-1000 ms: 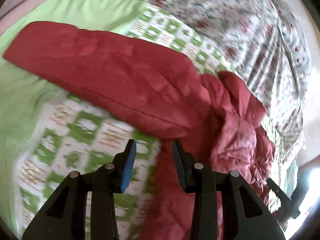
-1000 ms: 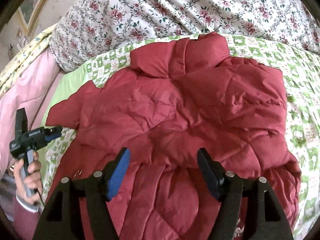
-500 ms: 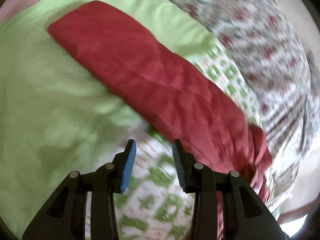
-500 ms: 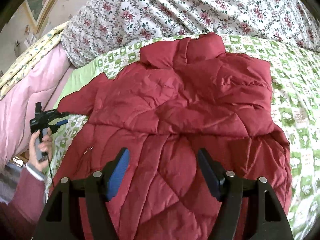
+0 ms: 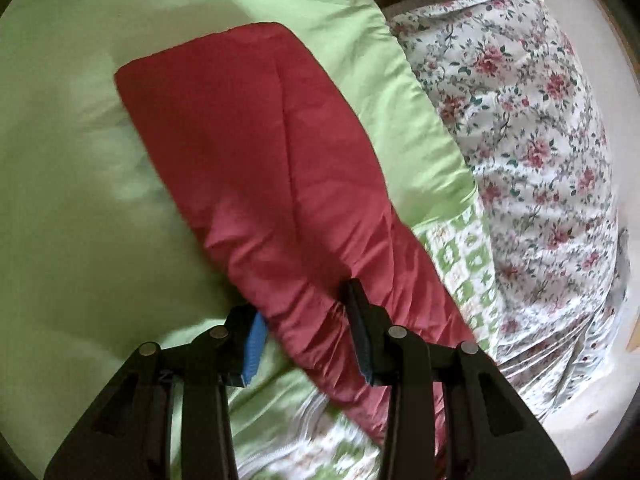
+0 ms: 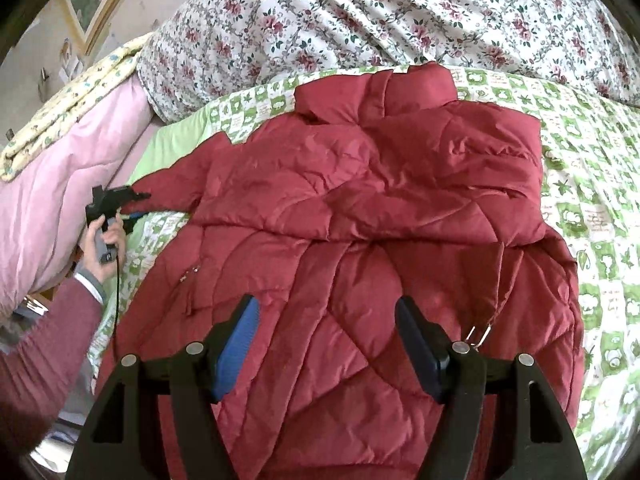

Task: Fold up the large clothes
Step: 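Grasp the other sleeve cuff with the left tool and lift it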

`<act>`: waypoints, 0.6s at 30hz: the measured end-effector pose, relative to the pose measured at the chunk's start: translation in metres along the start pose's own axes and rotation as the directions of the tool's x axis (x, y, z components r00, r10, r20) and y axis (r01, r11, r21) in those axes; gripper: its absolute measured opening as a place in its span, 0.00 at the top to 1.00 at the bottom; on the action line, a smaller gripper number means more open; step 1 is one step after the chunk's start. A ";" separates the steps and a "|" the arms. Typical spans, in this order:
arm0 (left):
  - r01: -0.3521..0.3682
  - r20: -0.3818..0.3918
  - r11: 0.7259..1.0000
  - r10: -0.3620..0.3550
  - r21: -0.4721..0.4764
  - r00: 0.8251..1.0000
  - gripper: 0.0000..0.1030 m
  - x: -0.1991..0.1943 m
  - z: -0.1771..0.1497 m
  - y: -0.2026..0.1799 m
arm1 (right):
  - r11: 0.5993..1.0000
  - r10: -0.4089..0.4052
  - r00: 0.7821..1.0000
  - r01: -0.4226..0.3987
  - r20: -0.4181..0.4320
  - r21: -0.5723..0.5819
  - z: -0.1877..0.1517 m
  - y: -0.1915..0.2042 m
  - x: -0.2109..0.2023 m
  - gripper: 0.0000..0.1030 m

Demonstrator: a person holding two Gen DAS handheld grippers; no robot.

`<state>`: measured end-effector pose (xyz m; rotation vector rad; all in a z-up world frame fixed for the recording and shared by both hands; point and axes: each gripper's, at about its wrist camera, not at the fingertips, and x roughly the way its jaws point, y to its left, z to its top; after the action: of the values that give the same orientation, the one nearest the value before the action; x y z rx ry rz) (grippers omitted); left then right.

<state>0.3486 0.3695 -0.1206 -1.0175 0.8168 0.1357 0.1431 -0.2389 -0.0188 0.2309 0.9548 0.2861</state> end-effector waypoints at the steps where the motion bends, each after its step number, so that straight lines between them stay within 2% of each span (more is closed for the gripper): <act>1: 0.005 0.003 1.000 -0.005 0.003 1.000 0.69 0.000 0.001 0.000 | 1.000 0.002 1.000 -0.002 -0.001 0.000 0.000 0.000 0.000 0.30; 2: 0.004 0.010 1.000 -0.004 0.015 1.000 0.79 0.000 0.000 -0.002 | 1.000 0.006 1.000 -0.006 0.000 0.002 0.000 -0.001 0.001 0.30; 5: 0.006 0.036 0.997 -0.009 0.079 0.999 0.89 -0.009 -0.007 -0.011 | 1.000 0.001 1.000 -0.001 0.006 0.004 0.002 -0.002 0.001 0.30; 8: 0.018 0.057 0.990 -0.027 0.140 0.998 0.92 -0.024 -0.014 -0.025 | 1.000 0.006 1.000 -0.006 0.011 0.011 0.005 -0.005 0.002 0.30; 11: 0.069 0.057 0.979 -0.081 0.190 0.995 0.92 -0.039 -0.021 -0.042 | 1.000 0.008 1.000 -0.009 0.019 0.012 0.007 -0.005 0.000 0.30; 18: 0.174 0.026 0.921 -0.195 0.349 0.980 0.93 -0.063 -0.062 -0.100 | 0.999 0.024 1.000 -0.024 0.020 0.022 0.012 -0.006 0.001 0.30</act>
<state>0.3165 0.2824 -0.0248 -0.7476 0.6565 -0.1365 0.1540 -0.2451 -0.0152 0.2653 0.9361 0.2950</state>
